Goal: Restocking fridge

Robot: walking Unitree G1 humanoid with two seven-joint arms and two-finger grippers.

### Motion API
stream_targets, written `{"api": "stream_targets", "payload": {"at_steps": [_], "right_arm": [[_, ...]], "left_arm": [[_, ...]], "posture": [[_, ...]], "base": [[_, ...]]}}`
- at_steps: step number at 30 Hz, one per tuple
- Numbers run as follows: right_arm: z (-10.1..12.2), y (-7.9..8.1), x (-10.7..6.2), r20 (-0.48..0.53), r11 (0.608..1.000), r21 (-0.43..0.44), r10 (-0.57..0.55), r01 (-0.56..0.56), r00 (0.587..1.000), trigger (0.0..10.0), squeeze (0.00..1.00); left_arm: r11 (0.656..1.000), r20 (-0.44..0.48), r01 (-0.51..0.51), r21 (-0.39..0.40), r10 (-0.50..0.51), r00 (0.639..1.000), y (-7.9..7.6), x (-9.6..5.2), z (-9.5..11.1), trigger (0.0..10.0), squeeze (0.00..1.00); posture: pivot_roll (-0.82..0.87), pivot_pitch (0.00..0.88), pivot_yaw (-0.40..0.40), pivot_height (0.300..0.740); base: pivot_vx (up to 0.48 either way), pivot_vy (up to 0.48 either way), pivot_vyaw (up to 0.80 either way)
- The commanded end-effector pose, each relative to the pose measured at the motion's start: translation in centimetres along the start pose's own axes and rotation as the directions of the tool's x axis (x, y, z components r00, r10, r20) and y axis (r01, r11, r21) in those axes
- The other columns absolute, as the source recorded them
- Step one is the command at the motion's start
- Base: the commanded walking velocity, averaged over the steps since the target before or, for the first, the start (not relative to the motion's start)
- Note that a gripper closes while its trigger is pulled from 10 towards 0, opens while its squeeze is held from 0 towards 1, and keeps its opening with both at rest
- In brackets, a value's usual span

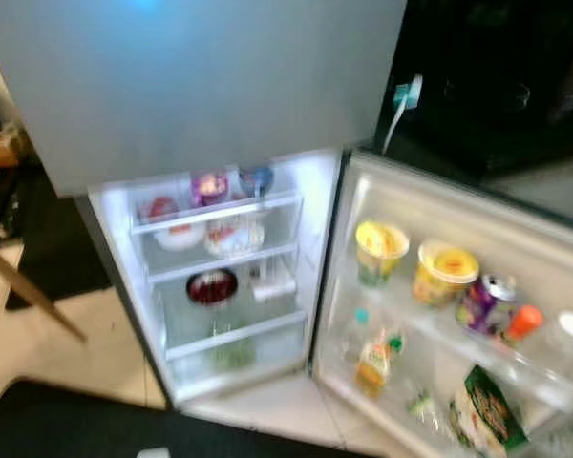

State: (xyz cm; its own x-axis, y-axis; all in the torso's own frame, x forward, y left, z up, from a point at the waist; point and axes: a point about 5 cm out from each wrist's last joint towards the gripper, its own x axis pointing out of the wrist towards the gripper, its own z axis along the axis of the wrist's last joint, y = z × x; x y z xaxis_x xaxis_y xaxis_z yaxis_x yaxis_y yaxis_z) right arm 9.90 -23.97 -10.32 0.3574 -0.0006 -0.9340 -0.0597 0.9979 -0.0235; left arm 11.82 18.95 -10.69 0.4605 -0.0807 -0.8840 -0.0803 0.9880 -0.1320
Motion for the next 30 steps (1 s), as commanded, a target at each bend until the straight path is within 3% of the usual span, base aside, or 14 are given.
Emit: {"api": "stream_targets", "payload": {"at_steps": [1,11,15,19,30], "right_arm": [[-0.45,0.27,0.0,-0.014,1.0,-0.002,0.009,-0.009,1.0,10.0,0.0],[-0.57,0.35,-0.02,-0.018,0.999,-0.026,0.022,-0.022,1.0,10.0,0.0],[-0.63,0.36,-0.02,-0.02,1.0,0.003,0.025,-0.025,0.999,10.0,0.0],[-0.71,0.49,0.0,-0.025,0.997,0.064,0.04,-0.039,0.999,10.0,0.0],[-0.82,0.68,0.03,-0.038,0.997,0.062,0.048,-0.046,0.998,10.0,0.0]], "left_arm": [[1.0,-0.042,0.004,0.004,-0.004,0.999,-0.05,-0.15,-1.06,10.0,0.0],[0.999,-0.032,0.019,0.034,-0.017,0.999,-0.18,-0.09,-0.77,10.0,0.0],[0.999,-0.03,0.014,0.037,-0.013,0.999,-0.07,-0.09,-0.66,10.0,0.0],[1.0,-0.015,-0.001,0.026,0.001,1.0,0.11,-0.08,-0.36,10.0,0.0],[0.997,0.019,-0.059,0.054,0.058,0.998,0.34,-0.09,-0.1,10.0,0.0]], "posture": [[-0.07,0.0,-0.013,0.74],[-0.07,0.0,-0.015,0.74],[-0.07,0.0,-0.015,0.74],[-0.07,0.0,-0.015,0.74],[-0.07,0.0,-0.009,0.74]], "base": [[-0.3,0.0,0.0],[-0.058,0.0,0.0],[0.0,0.0,0.0],[0.0,0.0,-0.78],[0.0,0.0,-0.78]]}}
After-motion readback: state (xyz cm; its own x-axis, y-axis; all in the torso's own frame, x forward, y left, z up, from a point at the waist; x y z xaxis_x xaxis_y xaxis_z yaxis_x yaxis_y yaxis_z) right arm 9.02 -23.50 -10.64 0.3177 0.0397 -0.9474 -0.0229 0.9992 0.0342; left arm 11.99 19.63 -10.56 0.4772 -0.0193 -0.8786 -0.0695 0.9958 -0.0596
